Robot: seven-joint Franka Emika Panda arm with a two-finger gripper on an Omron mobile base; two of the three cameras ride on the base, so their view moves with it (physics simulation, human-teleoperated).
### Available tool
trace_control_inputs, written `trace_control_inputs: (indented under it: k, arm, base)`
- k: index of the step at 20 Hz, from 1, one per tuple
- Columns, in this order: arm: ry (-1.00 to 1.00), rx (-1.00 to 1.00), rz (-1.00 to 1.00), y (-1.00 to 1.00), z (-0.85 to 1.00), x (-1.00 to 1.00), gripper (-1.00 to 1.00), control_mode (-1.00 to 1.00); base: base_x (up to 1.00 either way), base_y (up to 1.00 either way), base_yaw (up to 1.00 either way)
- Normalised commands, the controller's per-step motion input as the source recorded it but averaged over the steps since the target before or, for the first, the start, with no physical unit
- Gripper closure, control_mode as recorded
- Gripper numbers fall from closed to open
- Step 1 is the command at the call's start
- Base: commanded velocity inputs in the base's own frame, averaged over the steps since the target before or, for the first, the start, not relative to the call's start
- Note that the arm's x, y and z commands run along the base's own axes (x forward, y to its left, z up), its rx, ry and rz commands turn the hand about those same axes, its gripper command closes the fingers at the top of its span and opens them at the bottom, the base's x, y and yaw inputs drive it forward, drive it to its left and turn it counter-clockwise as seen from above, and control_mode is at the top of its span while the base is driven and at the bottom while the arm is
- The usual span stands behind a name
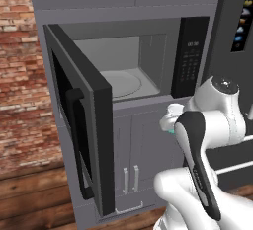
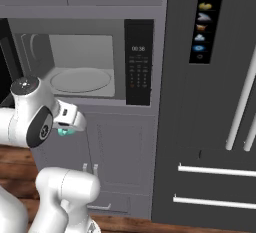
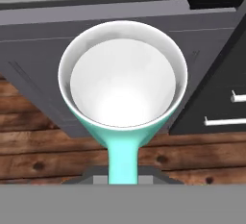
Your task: Pick the mug from the counter and place it inside the microwave. Then close the microwave.
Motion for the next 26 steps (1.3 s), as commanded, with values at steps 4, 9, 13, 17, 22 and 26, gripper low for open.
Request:
trace_control_inputs:
  k: [4, 9, 13, 17, 22, 26]
  arm:
    - [-0.18, 0.0, 0.13, 0.03, 0.28, -0.27, 1.0, -1.0]
    - [-0.13, 0.0, 0.16, 0.16, 0.54, -0.19, 1.0, -1.0]
    - [0.0, 0.0, 0.11, 0.35, 0.55, -0.04, 1.0, -1.0]
    - [-0.01, 0.0, 0.06, 0.42, 0.08, 0.24, 1.0, -1.0]
    - [0.0, -0.03, 0.0, 0.37, 0.0, 0.65, 1.0, -1.0]
    - [0.0, -0.01, 0.0, 0.32, 0.0, 0.6, 1.0, -1.0]
  base:
    - [0.0, 0.0, 0.0]
    - [0.0, 0.0, 0.0]
    - [0.0, 0.0, 0.0]
    - [0.0, 0.0, 0.0]
    - [0.0, 0.0, 0.0]
    - [0.0, 0.0, 0.0]
